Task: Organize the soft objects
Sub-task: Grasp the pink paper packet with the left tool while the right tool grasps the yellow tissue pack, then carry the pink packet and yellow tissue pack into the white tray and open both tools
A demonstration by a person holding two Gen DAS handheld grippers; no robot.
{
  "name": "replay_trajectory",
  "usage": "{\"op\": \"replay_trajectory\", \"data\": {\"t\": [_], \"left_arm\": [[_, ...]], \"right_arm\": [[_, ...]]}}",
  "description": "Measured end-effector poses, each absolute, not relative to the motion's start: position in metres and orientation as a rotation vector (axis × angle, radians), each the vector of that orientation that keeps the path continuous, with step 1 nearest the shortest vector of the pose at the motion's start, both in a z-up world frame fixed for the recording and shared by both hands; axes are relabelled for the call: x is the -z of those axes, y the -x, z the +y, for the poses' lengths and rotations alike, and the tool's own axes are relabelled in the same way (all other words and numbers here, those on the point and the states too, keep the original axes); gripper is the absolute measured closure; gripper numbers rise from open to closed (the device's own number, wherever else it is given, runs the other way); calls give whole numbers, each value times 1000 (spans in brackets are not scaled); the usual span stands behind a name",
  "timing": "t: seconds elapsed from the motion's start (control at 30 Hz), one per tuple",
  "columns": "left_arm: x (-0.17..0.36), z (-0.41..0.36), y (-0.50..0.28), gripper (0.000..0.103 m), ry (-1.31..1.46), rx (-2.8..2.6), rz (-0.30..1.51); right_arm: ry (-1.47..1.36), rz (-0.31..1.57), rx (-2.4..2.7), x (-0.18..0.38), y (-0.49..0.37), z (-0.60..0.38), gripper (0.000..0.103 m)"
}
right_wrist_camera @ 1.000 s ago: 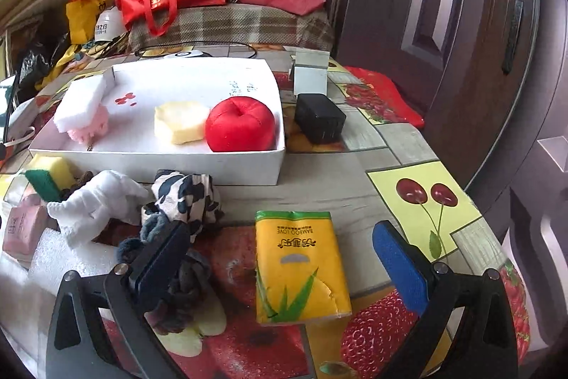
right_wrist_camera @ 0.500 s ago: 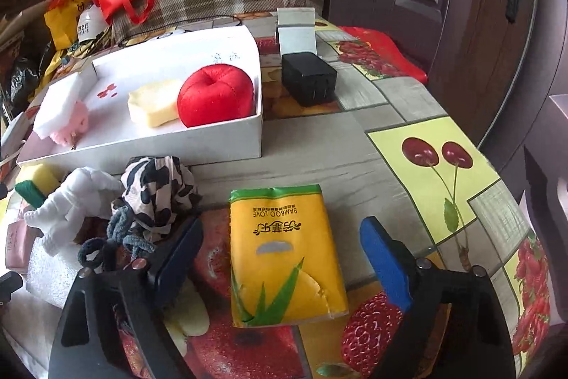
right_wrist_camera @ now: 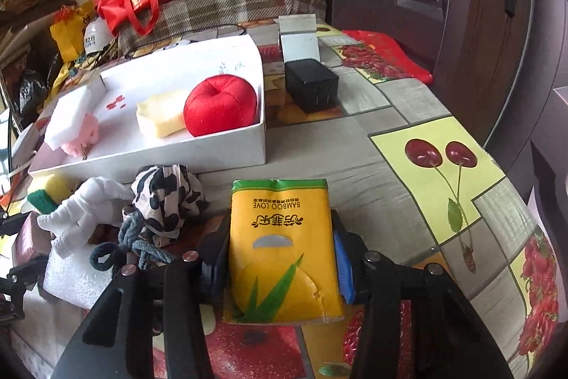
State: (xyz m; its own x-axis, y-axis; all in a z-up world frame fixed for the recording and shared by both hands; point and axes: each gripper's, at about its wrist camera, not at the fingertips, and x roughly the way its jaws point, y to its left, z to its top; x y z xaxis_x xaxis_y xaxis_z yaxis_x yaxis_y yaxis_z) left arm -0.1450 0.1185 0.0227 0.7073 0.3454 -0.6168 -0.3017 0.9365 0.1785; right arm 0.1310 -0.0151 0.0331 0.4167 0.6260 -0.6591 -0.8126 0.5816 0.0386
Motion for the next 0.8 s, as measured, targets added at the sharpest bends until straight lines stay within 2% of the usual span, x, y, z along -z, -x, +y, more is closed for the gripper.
{"op": "replay_trajectory", "data": {"t": [0.27,0.8], "left_arm": [[-50,150,195,53,144,-622,395],[-54,159,175,53,164,-793,317]], "right_arm": [[164,494,-893,-57,-119,-37,55],[88,535,-896,-50,-135,-25,54]]}}
